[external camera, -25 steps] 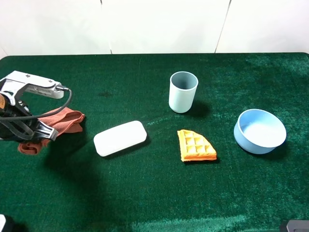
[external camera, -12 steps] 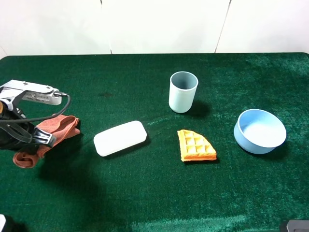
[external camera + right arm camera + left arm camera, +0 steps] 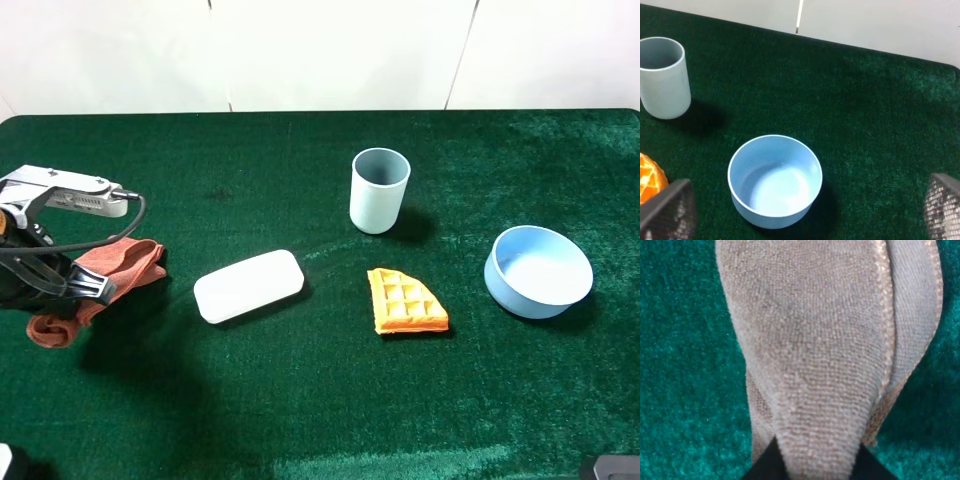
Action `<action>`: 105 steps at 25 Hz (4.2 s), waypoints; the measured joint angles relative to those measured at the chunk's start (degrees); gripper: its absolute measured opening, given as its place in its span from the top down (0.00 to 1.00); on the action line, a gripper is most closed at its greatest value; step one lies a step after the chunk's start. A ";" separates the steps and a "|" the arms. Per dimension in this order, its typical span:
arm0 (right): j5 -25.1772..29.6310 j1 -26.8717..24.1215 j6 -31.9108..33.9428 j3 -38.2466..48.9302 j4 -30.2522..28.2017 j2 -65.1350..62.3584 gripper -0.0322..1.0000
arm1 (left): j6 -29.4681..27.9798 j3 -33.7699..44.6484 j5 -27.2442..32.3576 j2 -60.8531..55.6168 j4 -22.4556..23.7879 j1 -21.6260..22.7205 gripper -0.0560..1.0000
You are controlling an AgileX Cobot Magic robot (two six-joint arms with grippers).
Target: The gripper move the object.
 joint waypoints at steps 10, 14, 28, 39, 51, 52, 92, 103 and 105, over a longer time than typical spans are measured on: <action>0.00 0.00 0.00 0.00 0.00 0.00 0.30 | 2.00 0.00 0.00 0.00 0.00 0.00 0.13; 0.00 0.00 0.00 0.00 0.00 0.00 0.30 | 2.11 0.00 0.00 0.00 0.00 0.00 0.07; 0.00 0.00 0.00 0.00 0.00 0.00 0.30 | 2.11 0.00 0.00 0.00 0.00 0.00 0.06; 0.00 0.00 0.00 0.00 0.00 0.00 0.30 | 2.11 0.00 0.00 0.00 0.00 0.00 0.01; 0.00 0.00 0.00 0.00 -0.05 0.00 0.30 | 2.11 -4.61 4.43 -0.18 -3.49 0.00 0.01; 0.00 0.00 0.00 0.00 -0.05 0.00 0.30 | 2.11 -5.67 5.61 -0.67 -4.13 0.00 0.01; 0.00 0.00 0.00 0.00 -0.05 0.00 0.30 | 12.16 -2.32 28.75 -72.97 -0.78 21.71 0.01; 0.00 0.00 0.00 0.00 -0.05 0.00 0.30 | 16.84 -2.22 28.73 -76.45 -2.90 21.71 0.01; 0.00 0.00 0.00 0.00 -0.05 0.00 0.30 | 16.84 -2.22 28.73 -76.50 -2.90 21.71 0.01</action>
